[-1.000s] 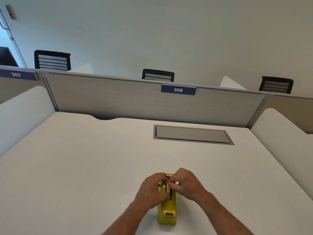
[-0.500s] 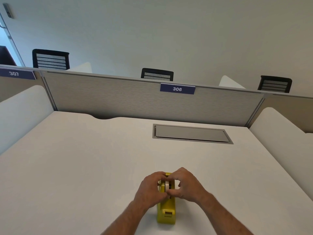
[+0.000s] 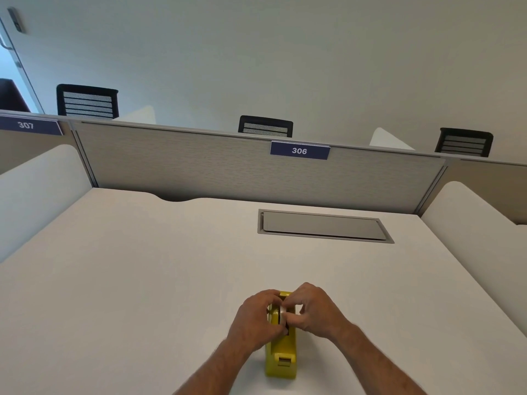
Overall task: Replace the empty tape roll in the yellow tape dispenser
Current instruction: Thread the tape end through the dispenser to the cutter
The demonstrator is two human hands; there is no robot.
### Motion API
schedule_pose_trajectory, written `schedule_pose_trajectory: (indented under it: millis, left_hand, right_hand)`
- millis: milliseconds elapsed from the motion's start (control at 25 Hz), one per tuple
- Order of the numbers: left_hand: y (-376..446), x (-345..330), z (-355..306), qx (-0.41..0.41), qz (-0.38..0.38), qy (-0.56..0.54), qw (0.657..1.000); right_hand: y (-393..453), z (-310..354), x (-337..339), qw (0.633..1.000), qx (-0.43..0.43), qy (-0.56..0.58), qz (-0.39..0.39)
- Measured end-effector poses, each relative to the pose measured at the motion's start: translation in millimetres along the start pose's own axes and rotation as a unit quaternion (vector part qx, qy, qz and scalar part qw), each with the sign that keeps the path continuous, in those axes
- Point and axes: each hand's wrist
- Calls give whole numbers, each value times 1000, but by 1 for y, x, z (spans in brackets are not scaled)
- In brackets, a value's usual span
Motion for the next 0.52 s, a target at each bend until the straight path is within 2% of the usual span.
schedule_pose_trajectory:
  millis: [520]
  left_hand:
    - [-2, 0, 3, -7, 5, -16, 1000]
  right_hand:
    - [0, -2, -1, 999, -12, 35, -19]
Point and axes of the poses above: each hand's wrist, its own y-axis towards the middle knuckle, its own x-axis out of the back of the hand, z = x × y, and after that the axes turned 15 degrees about z, right-handed
